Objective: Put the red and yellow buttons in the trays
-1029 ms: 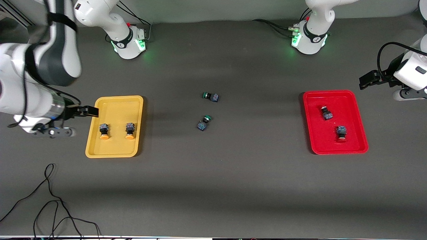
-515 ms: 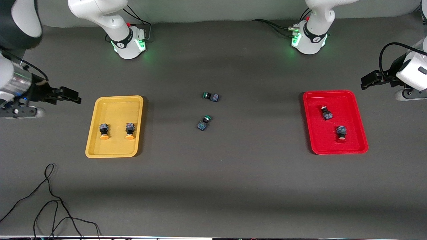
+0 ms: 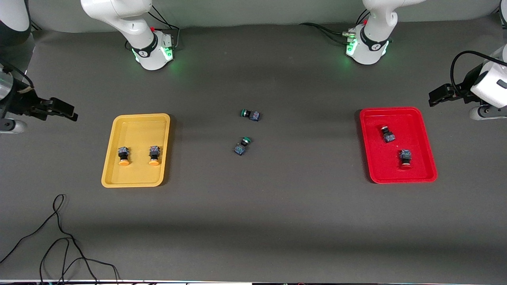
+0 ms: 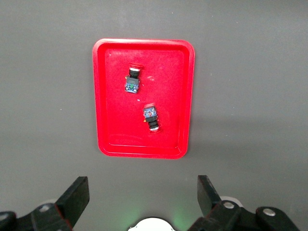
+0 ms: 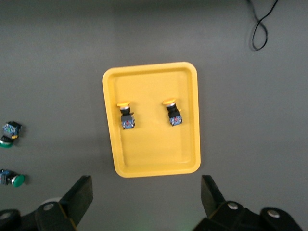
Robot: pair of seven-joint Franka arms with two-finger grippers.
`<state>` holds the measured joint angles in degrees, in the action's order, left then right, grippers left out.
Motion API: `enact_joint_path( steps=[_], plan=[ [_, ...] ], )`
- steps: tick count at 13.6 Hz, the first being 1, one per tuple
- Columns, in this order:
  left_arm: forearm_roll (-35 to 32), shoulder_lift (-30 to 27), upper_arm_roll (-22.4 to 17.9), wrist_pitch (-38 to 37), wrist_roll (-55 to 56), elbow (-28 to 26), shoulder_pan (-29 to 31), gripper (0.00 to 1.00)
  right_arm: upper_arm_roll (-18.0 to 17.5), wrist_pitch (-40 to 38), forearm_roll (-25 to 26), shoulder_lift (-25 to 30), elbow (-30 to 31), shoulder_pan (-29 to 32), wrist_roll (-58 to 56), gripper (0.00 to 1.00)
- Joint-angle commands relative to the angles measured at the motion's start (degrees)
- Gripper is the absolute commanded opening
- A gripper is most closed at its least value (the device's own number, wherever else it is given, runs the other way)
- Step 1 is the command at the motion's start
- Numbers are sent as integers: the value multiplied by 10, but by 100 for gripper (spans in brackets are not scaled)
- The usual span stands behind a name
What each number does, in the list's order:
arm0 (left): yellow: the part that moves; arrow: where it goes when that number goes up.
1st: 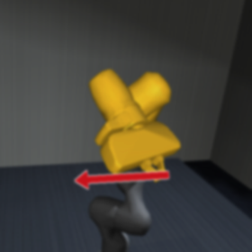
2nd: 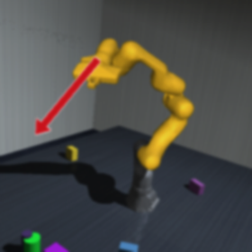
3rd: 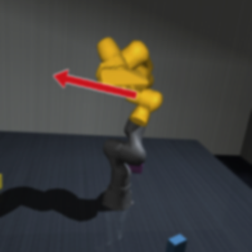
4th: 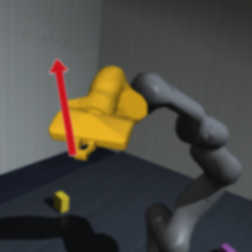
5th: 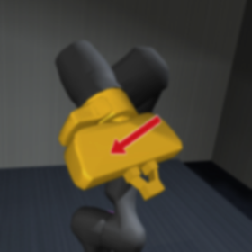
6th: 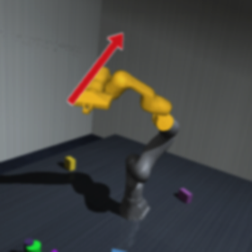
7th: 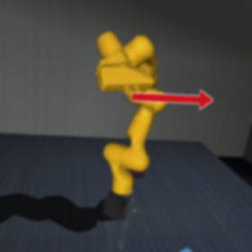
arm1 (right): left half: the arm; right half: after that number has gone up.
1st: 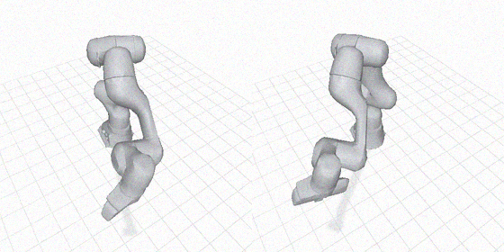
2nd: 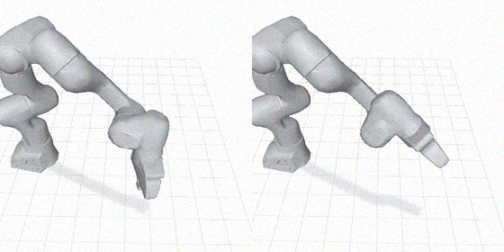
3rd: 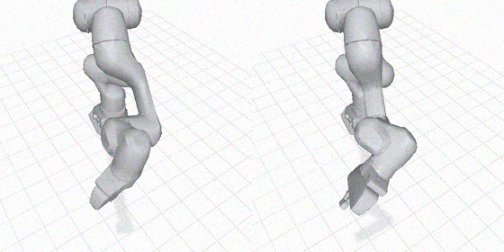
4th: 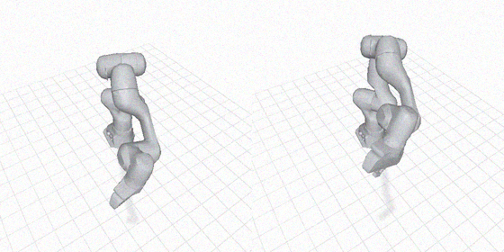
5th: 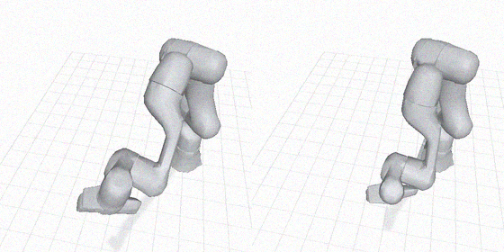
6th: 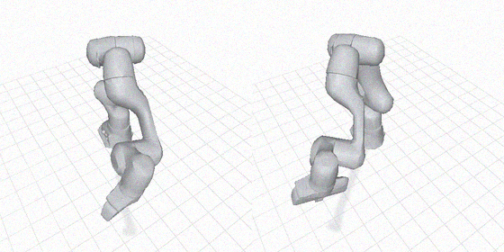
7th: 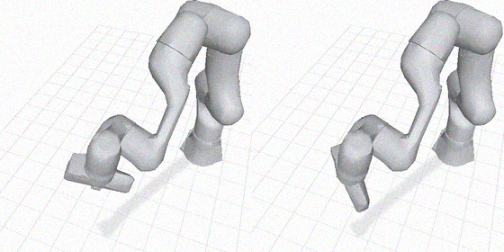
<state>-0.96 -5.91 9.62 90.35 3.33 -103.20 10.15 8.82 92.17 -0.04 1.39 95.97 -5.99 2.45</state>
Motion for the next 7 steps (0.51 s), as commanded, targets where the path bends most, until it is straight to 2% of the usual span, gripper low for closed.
enact_joint_path(
  steps=[1,2,7],
  plan=[
    [2,-5,0,4,-10,-8,2,100,-20,-8,10,-26,-39,33,12,100],
    [2,-5,-1,3,-10,-8,2,100,-28,-15,10,-25,-39,40,12,100],
    [2,-4,-1,4,-10,-7,4,100,-28,-24,8,-22,-38,41,6,100]
  ],
)
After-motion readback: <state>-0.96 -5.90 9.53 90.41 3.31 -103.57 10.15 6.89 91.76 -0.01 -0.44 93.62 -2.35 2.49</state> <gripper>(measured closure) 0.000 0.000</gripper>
